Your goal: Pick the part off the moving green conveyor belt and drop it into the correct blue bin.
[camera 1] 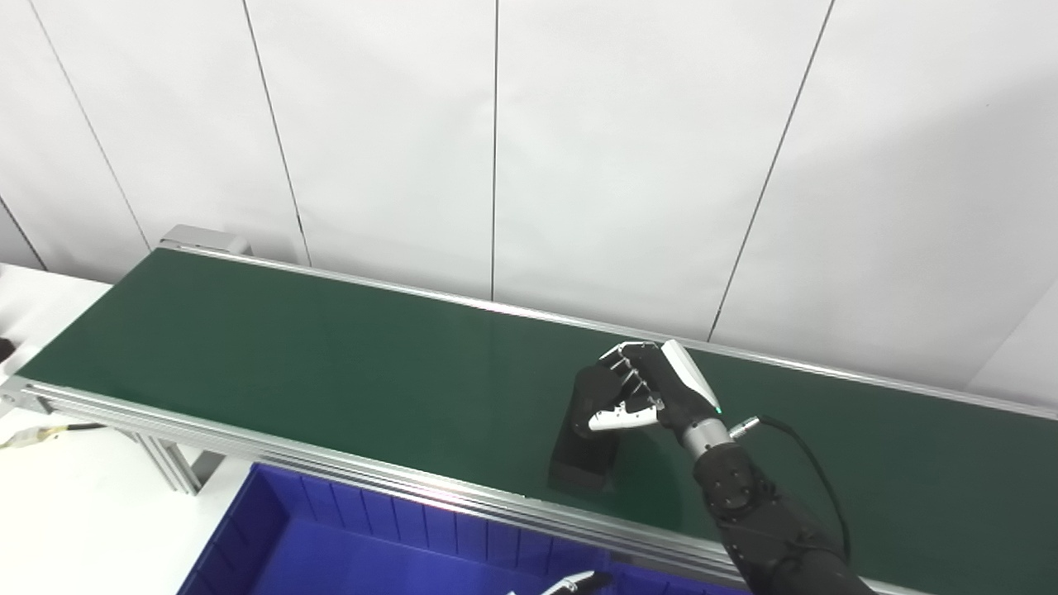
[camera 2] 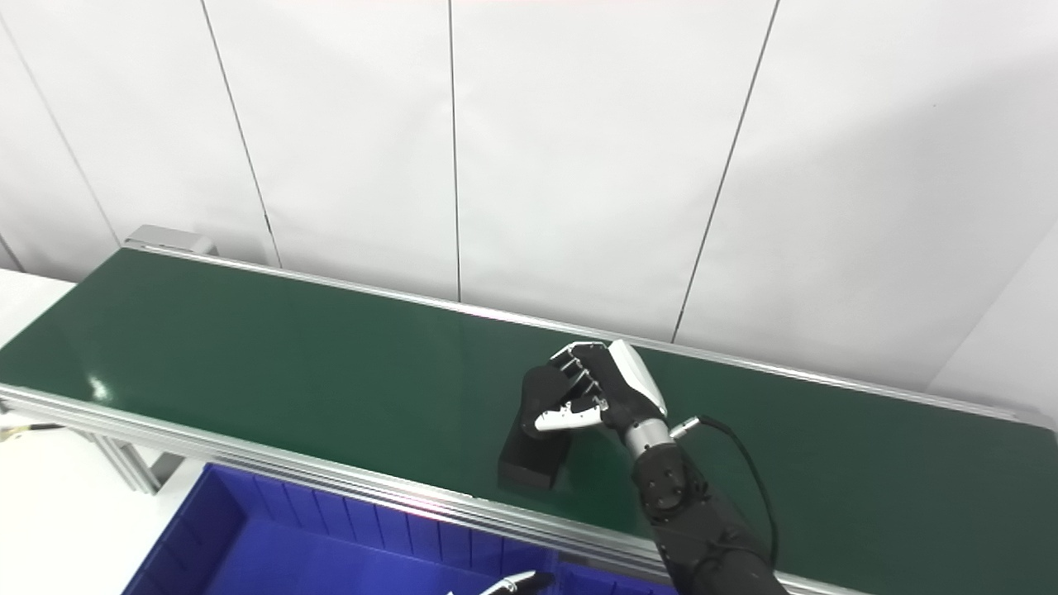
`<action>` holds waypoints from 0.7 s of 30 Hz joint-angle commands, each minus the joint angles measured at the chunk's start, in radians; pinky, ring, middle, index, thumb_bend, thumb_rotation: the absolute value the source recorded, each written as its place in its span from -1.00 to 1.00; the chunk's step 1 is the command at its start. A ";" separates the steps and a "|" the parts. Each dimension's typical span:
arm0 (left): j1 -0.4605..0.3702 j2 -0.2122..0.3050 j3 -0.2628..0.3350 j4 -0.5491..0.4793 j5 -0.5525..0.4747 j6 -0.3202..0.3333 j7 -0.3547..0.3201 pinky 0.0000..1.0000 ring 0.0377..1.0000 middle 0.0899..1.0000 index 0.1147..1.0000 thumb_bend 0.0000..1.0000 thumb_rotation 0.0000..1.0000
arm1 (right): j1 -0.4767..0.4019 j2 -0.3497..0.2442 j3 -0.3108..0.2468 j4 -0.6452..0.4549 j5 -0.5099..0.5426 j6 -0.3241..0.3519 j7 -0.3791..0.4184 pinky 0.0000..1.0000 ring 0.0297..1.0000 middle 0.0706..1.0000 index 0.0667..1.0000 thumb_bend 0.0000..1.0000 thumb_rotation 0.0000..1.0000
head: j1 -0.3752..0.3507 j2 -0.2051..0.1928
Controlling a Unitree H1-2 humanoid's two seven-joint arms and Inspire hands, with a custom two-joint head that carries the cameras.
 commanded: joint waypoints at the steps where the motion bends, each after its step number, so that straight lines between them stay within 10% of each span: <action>1: -0.018 -0.020 0.004 -0.008 0.007 -0.029 0.010 0.69 0.75 0.74 0.65 0.72 0.82 | -0.008 -0.018 -0.008 -0.076 0.032 -0.034 0.023 -0.36 -0.27 -0.16 -0.04 0.04 -1.00 | 0.001 0.003; 21: 0.003 -0.012 0.043 -0.039 -0.021 -0.029 -0.025 0.84 0.83 0.81 0.73 0.73 0.93 | 0.374 -0.238 -0.097 -0.861 0.186 -0.033 0.160 -0.37 -0.29 -0.19 -0.03 0.04 -1.00 | -0.206 0.048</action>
